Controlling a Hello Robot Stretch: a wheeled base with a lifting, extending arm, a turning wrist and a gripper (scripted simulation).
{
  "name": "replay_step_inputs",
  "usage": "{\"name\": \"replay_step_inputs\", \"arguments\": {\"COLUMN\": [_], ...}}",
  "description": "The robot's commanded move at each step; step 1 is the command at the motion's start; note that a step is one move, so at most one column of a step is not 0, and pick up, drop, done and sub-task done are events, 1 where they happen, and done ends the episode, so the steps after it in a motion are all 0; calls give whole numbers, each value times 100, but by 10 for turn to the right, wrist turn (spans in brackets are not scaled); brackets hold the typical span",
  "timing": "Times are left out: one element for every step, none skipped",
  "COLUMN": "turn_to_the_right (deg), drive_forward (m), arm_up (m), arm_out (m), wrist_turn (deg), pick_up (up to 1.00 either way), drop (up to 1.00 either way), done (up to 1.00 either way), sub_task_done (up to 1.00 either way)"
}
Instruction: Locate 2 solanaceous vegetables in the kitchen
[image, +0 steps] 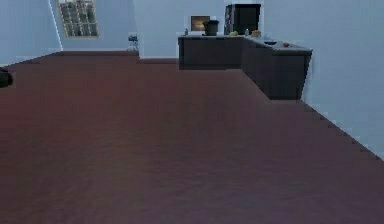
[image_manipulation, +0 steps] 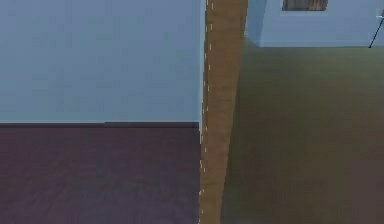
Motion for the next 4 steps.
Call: {"name": "replay_step_inputs", "arguments": {"turn_to_the_right": [0, -450, -180, 0], "drive_forward": [30, 0, 0, 100], "arm_up": [0, 0, 0, 0], "arm_out": [0, 0, 0, 0], "wrist_turn": [0, 0, 0, 0], "pick_up": [0, 0, 0, 0], "drop": [0, 0, 0, 0], "done": [0, 0, 0, 0], "sub_task_done": [0, 0, 0, 0]}}
